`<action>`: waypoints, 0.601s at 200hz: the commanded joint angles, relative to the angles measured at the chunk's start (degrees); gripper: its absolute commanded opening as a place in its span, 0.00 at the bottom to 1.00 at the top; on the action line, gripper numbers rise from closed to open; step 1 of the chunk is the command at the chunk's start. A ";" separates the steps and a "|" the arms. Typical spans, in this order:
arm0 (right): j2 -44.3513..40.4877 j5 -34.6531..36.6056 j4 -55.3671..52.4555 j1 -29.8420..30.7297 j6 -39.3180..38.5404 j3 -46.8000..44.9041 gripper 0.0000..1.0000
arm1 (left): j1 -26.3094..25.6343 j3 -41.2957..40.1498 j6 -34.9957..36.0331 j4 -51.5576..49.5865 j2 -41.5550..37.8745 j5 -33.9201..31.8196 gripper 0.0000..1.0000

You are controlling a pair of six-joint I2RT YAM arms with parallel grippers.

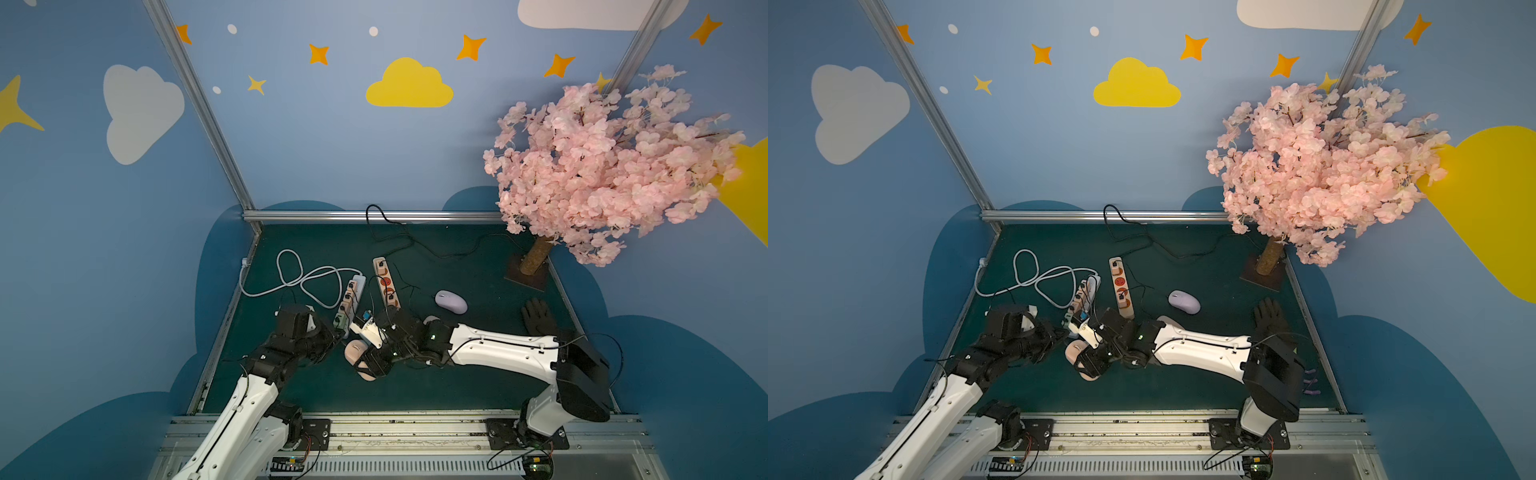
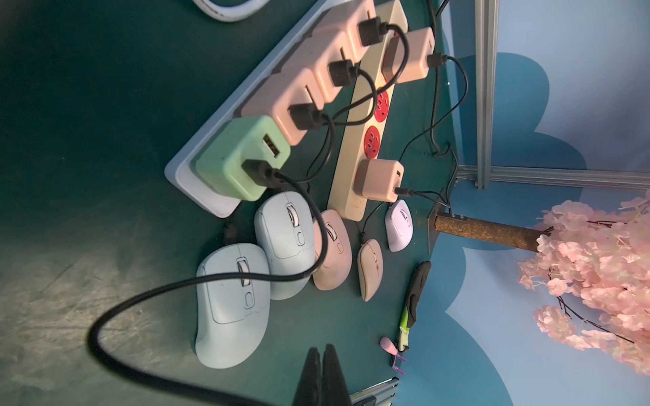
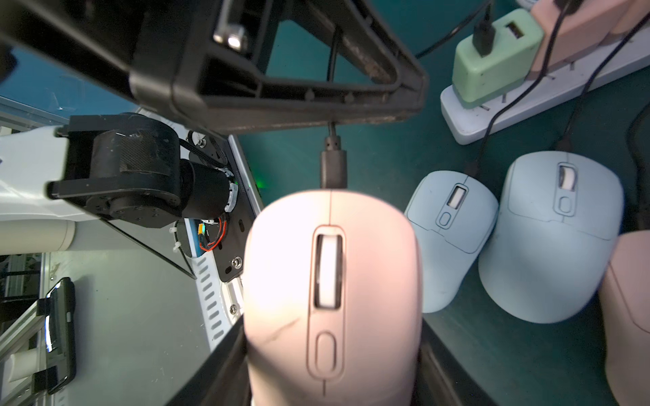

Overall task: Unplug the wireless mouse
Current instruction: Remove the power cord from the mouse, then place the mouse at the center of the board.

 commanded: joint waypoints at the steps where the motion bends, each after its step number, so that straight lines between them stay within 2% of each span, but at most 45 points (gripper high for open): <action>1: -3.88 2.19 -6.39 0.29 -0.53 -3.74 0.00 | 0.61 3.55 0.71 3.27 1.37 -3.61 0.04; 37: -6.99 3.39 -7.32 0.31 -0.08 -7.48 0.00 | 1.05 5.37 0.98 4.63 1.74 -7.52 0.04; 75: -8.57 5.81 -9.32 0.23 -0.28 -7.97 0.00 | 1.23 5.11 1.36 5.95 3.08 -6.23 0.04; 95: -10.22 10.07 -11.35 0.18 1.31 -8.21 0.00 | 1.23 5.74 3.59 4.04 3.23 -6.09 0.04; 120: -14.15 21.63 -18.88 0.19 8.99 -9.12 0.00 | 0.86 7.31 8.76 0.13 4.02 -5.60 0.04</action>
